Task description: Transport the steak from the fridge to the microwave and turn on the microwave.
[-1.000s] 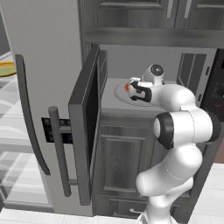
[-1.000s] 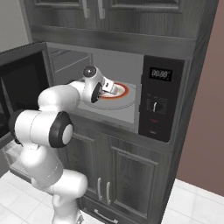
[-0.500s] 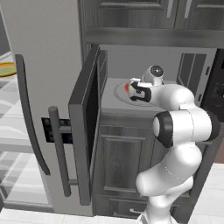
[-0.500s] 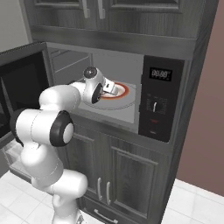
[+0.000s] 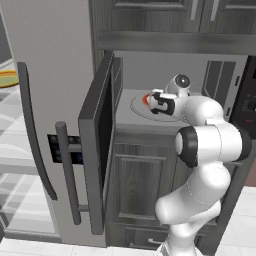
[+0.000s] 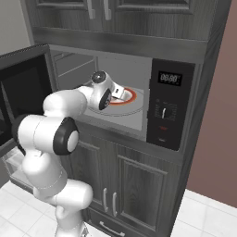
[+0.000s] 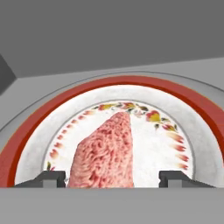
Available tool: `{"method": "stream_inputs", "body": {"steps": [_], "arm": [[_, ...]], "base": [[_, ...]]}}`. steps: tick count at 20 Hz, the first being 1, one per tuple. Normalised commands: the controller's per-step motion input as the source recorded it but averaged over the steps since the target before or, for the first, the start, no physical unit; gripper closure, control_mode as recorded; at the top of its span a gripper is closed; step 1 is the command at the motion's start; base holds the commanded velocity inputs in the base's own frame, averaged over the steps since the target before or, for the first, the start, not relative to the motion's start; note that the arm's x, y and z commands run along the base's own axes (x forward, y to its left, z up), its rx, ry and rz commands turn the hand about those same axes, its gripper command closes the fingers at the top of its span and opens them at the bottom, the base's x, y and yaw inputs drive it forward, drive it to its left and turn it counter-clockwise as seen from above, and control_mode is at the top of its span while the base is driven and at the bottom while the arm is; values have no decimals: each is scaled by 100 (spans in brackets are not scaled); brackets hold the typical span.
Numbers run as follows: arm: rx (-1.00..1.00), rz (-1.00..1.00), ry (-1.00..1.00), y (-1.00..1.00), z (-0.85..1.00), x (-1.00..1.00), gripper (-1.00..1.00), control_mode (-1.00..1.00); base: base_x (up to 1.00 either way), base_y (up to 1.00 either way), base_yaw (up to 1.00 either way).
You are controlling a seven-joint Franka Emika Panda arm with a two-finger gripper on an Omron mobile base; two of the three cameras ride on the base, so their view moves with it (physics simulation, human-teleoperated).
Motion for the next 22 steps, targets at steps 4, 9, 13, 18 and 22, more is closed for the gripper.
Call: {"method": "stream_inputs", "body": {"steps": [4,9,13,18,22], "arm": [[0,2,-13,-17,1,-10,-100,-100],[0,4,-29,0,18,-36,-100,-100],[0,0,-31,1,23,-68,-100,-100],[0,0,-13,5,30,-65,-100,-100],[-3,0,-2,1,48,-64,-100,-100]], "base": [[0,0,0],[0,0,0],[0,0,0],[0,0,0],[0,0,0]]}}
